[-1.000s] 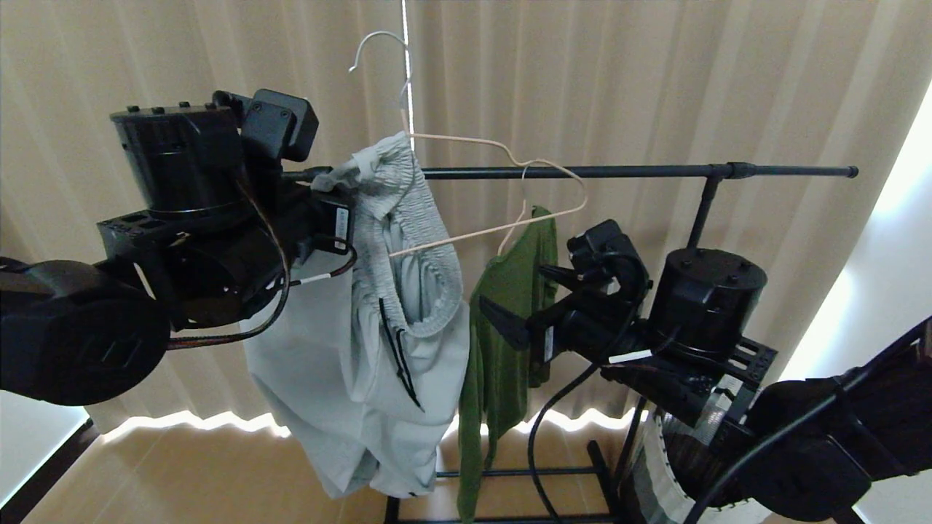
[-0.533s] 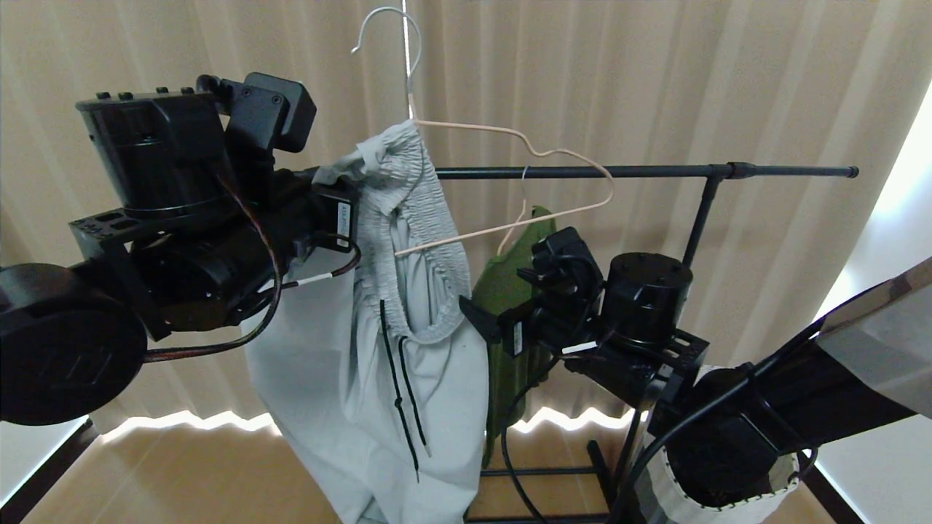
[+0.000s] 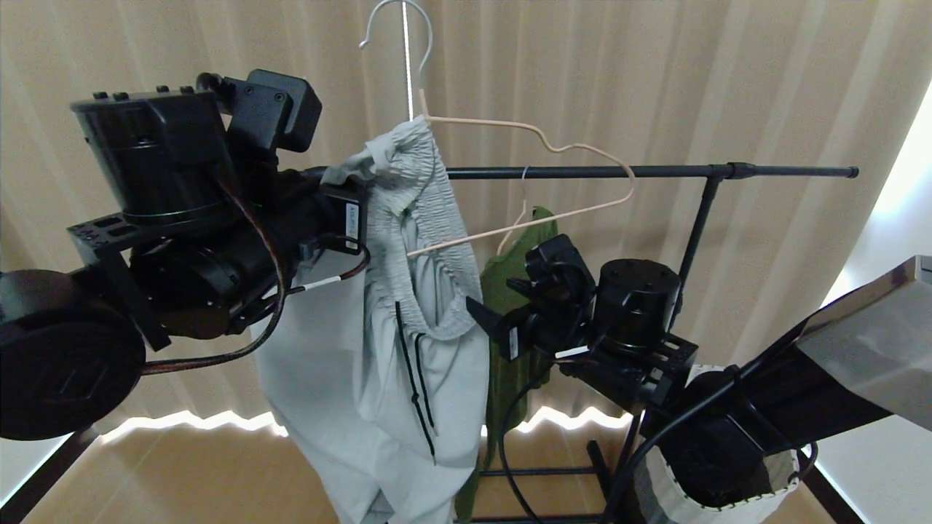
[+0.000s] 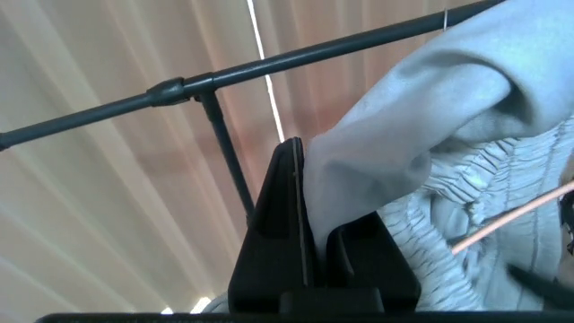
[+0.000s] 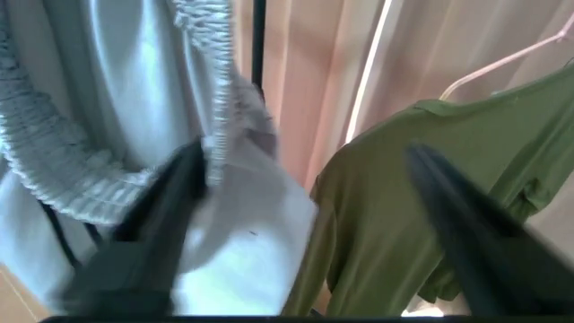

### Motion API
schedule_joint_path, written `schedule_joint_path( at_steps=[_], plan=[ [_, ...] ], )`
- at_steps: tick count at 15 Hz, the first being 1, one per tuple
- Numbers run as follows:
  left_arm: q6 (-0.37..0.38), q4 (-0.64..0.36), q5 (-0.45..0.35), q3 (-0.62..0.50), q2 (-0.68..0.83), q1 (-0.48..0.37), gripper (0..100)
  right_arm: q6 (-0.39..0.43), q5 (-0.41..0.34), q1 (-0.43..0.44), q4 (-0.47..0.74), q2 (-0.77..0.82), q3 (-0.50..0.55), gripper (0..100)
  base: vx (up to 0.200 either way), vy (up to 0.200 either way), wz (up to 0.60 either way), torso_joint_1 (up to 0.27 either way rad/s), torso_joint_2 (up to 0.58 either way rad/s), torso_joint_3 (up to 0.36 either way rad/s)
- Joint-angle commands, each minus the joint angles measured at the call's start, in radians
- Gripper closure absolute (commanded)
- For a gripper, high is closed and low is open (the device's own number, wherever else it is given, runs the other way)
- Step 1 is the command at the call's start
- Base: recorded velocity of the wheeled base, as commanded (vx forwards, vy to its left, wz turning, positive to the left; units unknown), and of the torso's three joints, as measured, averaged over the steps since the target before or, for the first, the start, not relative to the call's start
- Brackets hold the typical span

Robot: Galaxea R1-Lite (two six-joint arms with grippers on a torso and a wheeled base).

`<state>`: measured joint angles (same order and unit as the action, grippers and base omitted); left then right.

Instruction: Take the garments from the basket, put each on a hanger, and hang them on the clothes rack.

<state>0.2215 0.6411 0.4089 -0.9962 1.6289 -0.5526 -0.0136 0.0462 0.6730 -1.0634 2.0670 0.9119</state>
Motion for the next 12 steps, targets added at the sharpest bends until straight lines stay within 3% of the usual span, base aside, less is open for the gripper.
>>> schedule_joint_path(
  at_steps=[1, 6, 8, 9, 12],
  plan=[
    [-0.001, 0.000, 0.001, 0.001, -0.004, -0.001, 100, 0.000, 0.000, -0.001, -0.001, 0.005, -0.004, 100, 0.000, 0.000, 0.00, 0.000, 0.00, 0.000],
    [0.030, 0.000, 0.001, 0.047, -0.032, 0.072, 100, 0.001, 0.058, -0.124, -0.015, -0.039, -0.024, 100, 0.000, 0.000, 0.00, 0.000, 0.00, 0.000],
    [0.078, 0.000, -0.002, 0.088, -0.057, 0.115, 100, 0.001, 0.058, -0.184, -0.013, -0.071, -0.031, 100, 0.000, 0.000, 0.00, 0.000, 0.00, 0.000],
    [0.122, 0.000, -0.033, 0.129, -0.086, 0.152, 100, 0.003, 0.058, -0.239, -0.013, -0.085, -0.022, 100, 0.000, 0.000, 0.00, 0.000, 0.00, 0.000],
    [0.234, 0.000, -0.119, 0.218, -0.132, 0.224, 100, 0.003, 0.058, -0.285, -0.012, -0.085, 0.002, 100, 0.000, 0.000, 0.00, 0.000, 0.00, 0.000]
  ],
)
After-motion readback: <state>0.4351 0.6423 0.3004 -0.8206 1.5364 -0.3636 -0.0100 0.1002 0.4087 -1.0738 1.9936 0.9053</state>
